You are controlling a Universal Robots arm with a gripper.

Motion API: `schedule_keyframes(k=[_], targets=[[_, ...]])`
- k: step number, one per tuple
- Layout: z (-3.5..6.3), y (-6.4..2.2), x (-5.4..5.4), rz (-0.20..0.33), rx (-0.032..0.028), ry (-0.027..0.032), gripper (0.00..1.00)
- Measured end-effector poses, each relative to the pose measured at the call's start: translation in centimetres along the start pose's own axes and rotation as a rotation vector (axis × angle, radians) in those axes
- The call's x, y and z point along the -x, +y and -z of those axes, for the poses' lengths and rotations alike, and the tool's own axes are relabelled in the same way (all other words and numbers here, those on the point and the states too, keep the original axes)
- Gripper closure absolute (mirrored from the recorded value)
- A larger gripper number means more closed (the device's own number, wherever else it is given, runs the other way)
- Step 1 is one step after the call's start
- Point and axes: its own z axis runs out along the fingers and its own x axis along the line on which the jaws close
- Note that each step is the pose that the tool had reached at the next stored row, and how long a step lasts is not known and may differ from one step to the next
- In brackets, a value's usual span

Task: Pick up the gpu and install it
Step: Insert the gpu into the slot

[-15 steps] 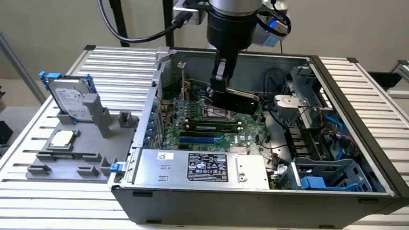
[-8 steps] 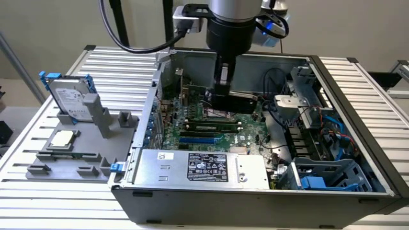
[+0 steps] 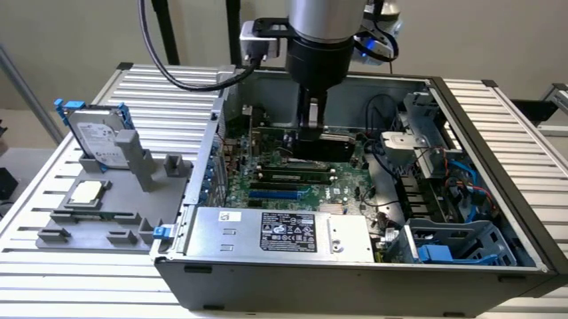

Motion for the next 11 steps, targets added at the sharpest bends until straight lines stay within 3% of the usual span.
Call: schedule_keyframes(k=[11], targets=[[-1.85, 1.24, -1.3, 0.010, 0.0013, -0.0009, 1.00]])
